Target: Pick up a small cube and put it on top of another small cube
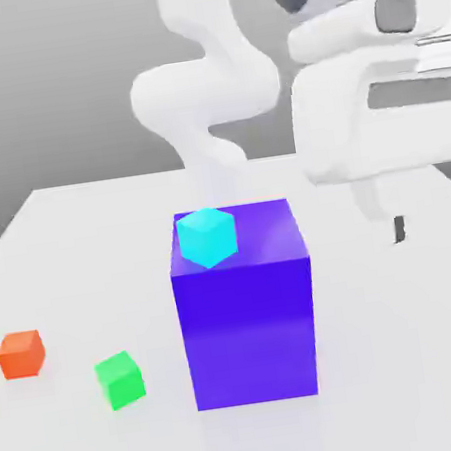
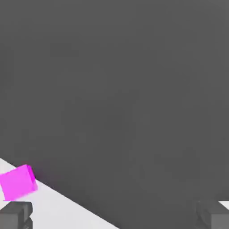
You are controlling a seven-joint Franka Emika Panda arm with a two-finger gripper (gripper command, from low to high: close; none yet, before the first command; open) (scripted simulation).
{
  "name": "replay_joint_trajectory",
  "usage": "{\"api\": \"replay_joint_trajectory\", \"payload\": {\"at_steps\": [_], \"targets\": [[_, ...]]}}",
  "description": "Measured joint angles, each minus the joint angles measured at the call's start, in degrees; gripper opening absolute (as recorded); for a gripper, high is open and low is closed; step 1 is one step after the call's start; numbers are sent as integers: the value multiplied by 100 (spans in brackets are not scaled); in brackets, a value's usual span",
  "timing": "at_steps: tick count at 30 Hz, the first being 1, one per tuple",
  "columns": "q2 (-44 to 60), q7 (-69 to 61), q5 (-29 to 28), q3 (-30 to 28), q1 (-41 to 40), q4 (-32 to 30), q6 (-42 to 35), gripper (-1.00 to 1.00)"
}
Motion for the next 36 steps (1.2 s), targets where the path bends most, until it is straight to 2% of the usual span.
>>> {"api": "replay_joint_trajectory", "payload": {"at_steps": [11, 15, 16, 22, 27, 36], "targets": [[2272, -715, -253, 346, 380, 412, 437, 0], [3103, -674, -444, 224, 545, 602, 931, 0], [3264, -648, -487, 181, 580, 642, 1047, -100], [3344, -642, -499, 160, 598, 662, 1101, -100], [2595, -755, -252, 329, 441, 451, 567, -100], [1333, 957, 823, -492, -275, -871, 717, -100]]}}
